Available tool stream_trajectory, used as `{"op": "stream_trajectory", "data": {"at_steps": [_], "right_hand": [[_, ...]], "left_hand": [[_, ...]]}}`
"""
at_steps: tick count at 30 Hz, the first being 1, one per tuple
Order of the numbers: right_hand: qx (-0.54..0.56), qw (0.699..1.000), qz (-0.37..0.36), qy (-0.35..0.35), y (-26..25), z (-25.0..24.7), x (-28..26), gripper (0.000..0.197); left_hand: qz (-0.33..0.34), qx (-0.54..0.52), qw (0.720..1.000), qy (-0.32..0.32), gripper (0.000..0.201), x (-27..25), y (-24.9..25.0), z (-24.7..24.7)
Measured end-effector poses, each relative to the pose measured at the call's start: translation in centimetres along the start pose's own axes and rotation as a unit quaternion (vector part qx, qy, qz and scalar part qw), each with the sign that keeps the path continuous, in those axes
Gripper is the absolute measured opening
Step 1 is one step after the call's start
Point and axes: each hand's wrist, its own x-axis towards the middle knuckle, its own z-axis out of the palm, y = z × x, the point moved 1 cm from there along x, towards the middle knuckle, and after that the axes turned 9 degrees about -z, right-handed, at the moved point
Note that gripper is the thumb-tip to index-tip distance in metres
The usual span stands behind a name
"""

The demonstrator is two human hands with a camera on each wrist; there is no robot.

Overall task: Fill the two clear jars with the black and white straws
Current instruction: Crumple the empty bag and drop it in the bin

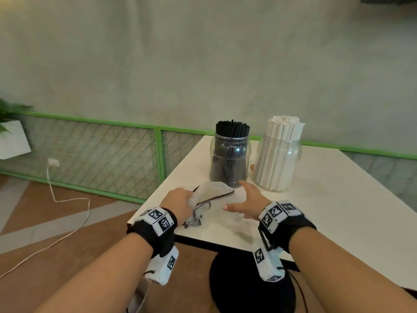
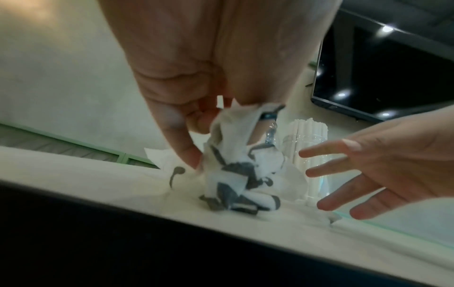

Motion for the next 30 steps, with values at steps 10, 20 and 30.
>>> {"op": "stream_trajectory", "data": {"at_steps": [10, 20, 30], "right_hand": [[-0.117, 0.987, -0.087, -0.062, -1.0, -1.0, -1.7, 0.118], [-0.054, 0.975, -0.153, 0.152, -4.7, -1.7, -2.6, 0.009], [-0.034, 0.946, -0.316, -0.061, -8.4, 1.2, -5.1, 0.045]], "left_hand": [[0.184, -0.13, 0.972, 0.063, 0.02, -3.0, 1.8, -0.7], [0.042, -0.138, 0.988, 0.064, 0.038, -3.3, 3.3, -0.2], [-0.041, -0.657, 0.75, -0.059, 0.024, -3.9, 6.3, -1.5]]}}
